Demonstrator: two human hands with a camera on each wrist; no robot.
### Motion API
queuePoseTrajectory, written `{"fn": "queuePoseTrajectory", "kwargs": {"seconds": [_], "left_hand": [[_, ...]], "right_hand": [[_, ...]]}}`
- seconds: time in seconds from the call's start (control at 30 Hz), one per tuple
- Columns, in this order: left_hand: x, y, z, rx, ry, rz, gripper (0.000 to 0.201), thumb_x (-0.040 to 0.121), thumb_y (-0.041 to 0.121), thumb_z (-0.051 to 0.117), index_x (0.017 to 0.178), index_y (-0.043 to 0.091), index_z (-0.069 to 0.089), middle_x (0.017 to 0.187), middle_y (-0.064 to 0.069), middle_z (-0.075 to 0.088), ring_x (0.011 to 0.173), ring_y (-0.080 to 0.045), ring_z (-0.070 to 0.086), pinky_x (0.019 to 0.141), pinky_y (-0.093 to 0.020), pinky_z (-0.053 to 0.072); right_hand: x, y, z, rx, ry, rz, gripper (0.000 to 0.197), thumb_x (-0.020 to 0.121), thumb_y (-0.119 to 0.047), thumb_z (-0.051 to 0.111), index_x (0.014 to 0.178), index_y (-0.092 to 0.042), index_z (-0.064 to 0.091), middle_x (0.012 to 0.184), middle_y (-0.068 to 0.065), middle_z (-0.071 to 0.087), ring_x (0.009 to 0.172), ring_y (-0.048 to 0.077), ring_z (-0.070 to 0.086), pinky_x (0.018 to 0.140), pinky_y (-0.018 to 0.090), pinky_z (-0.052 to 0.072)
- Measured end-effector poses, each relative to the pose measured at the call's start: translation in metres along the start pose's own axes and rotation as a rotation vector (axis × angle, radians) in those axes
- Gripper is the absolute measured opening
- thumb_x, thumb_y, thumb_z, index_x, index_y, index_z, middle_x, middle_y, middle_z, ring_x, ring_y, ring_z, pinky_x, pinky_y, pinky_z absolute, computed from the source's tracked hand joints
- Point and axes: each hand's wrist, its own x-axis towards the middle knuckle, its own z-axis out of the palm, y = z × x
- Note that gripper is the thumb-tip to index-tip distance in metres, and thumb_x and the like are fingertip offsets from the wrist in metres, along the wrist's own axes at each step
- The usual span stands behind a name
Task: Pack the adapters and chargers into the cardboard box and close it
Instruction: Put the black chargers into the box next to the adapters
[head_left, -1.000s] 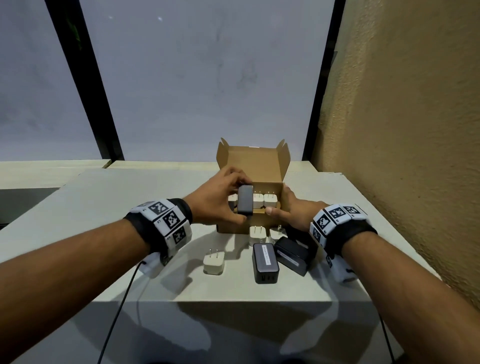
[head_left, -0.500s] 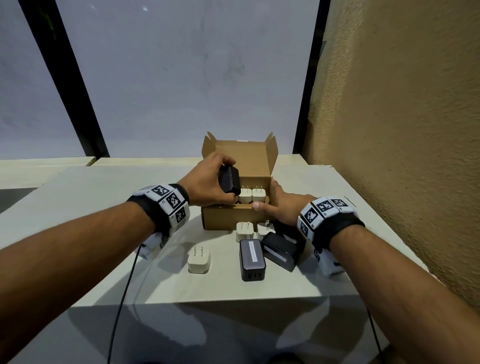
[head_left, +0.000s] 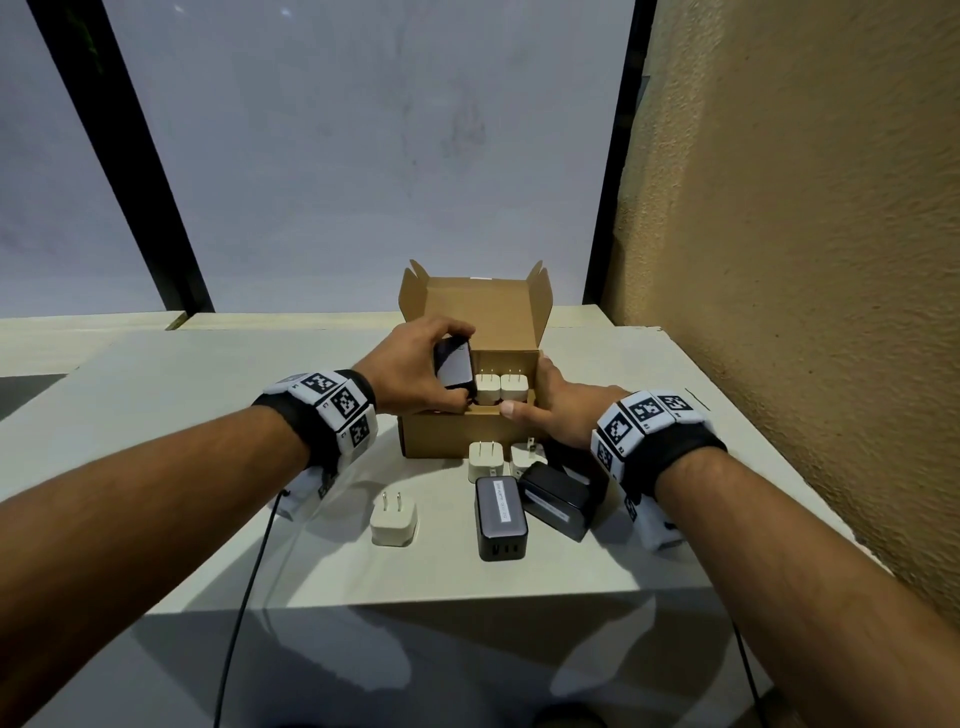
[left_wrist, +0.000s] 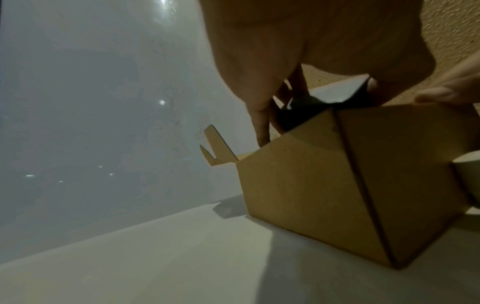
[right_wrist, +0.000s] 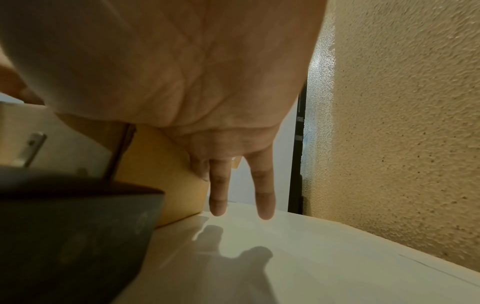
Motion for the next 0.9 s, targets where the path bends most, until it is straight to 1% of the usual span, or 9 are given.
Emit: {"fn": "queuePoseTrajectory", "kwargs": {"seconds": [0.1, 0.2, 0.27, 0.33, 0.43, 0.57, 0.67, 0.73, 0.9], "left_hand": [[0.001, 0.000, -0.001, -0.031, -0.024, -0.006, 0.081, 0.065, 0.024, 0.085, 0.135, 0.016, 0.044, 0.127, -0.001, 0.055, 0.111, -0.012, 0.054, 0.091, -0.018, 0.047], [0.003, 0.000, -0.002, -0.023, -0.035, -0.022, 0.081, 0.059, 0.024, 0.088, 0.123, 0.020, 0.038, 0.120, 0.002, 0.047, 0.101, -0.013, 0.055, 0.076, -0.017, 0.051], [0.005, 0.001, -0.004, 0.021, -0.038, -0.043, 0.081, 0.054, 0.029, 0.091, 0.115, 0.022, 0.039, 0.115, 0.003, 0.049, 0.098, -0.012, 0.054, 0.074, -0.017, 0.050], [0.008, 0.002, -0.006, 0.069, -0.071, -0.063, 0.080, 0.053, 0.030, 0.092, 0.116, 0.020, 0.045, 0.113, 0.003, 0.054, 0.097, -0.013, 0.055, 0.074, -0.017, 0.048], [0.011, 0.006, -0.008, 0.123, -0.148, -0.075, 0.071, 0.057, 0.029, 0.091, 0.118, 0.016, 0.056, 0.111, 0.002, 0.060, 0.098, -0.013, 0.057, 0.076, -0.017, 0.048], [0.015, 0.009, -0.008, 0.237, -0.283, -0.072, 0.056, 0.063, 0.030, 0.088, 0.113, 0.017, 0.067, 0.108, 0.002, 0.064, 0.100, -0.015, 0.059, 0.086, -0.024, 0.052], [0.019, 0.009, -0.002, 0.313, -0.344, -0.008, 0.039, 0.072, 0.025, 0.082, 0.109, 0.018, 0.070, 0.105, 0.003, 0.065, 0.094, -0.012, 0.056, 0.081, -0.022, 0.048], [0.021, 0.007, 0.004, 0.360, -0.381, 0.034, 0.027, 0.079, 0.019, 0.075, 0.106, 0.021, 0.073, 0.106, 0.000, 0.068, 0.097, -0.016, 0.059, 0.079, -0.022, 0.046], [0.022, -0.002, 0.007, 0.387, -0.451, 0.043, 0.029, 0.084, 0.015, 0.070, 0.112, 0.022, 0.071, 0.108, 0.000, 0.069, 0.099, -0.020, 0.061, 0.078, -0.023, 0.045]], "right_hand": [[-0.002, 0.000, 0.000, -0.020, 0.010, 0.001, 0.106, 0.072, -0.090, 0.030, 0.155, -0.029, 0.001, 0.160, 0.008, 0.030, 0.140, 0.034, 0.039, 0.113, 0.050, 0.031], [0.000, -0.001, 0.001, -0.019, 0.004, 0.000, 0.111, 0.067, -0.093, 0.026, 0.155, -0.031, 0.001, 0.160, 0.006, 0.029, 0.139, 0.034, 0.039, 0.112, 0.052, 0.033], [0.001, -0.001, 0.001, -0.014, -0.006, 0.000, 0.111, 0.066, -0.093, 0.026, 0.154, -0.032, 0.001, 0.161, 0.006, 0.028, 0.139, 0.033, 0.040, 0.112, 0.052, 0.033], [0.001, -0.001, 0.001, -0.016, -0.005, 0.006, 0.110, 0.067, -0.093, 0.026, 0.154, -0.031, 0.001, 0.161, 0.006, 0.028, 0.140, 0.033, 0.039, 0.112, 0.053, 0.033], [-0.001, -0.002, 0.000, -0.019, -0.010, 0.009, 0.109, 0.067, -0.093, 0.026, 0.154, -0.032, 0.001, 0.160, 0.006, 0.030, 0.139, 0.033, 0.041, 0.112, 0.052, 0.033], [-0.003, -0.002, -0.001, -0.013, -0.010, 0.014, 0.107, 0.070, -0.091, 0.029, 0.154, -0.032, 0.000, 0.160, 0.006, 0.031, 0.138, 0.033, 0.042, 0.111, 0.049, 0.035], [-0.004, -0.003, -0.001, -0.013, -0.010, 0.018, 0.106, 0.072, -0.090, 0.030, 0.155, -0.032, -0.002, 0.158, 0.006, 0.033, 0.136, 0.033, 0.045, 0.110, 0.049, 0.036], [-0.004, -0.004, -0.002, -0.010, -0.016, 0.014, 0.105, 0.073, -0.089, 0.031, 0.154, -0.032, -0.004, 0.158, 0.005, 0.034, 0.135, 0.033, 0.046, 0.110, 0.049, 0.036], [-0.004, -0.004, -0.001, -0.016, -0.017, 0.016, 0.103, 0.075, -0.087, 0.031, 0.155, -0.032, -0.005, 0.161, 0.004, 0.029, 0.138, 0.033, 0.042, 0.112, 0.050, 0.033]]}}
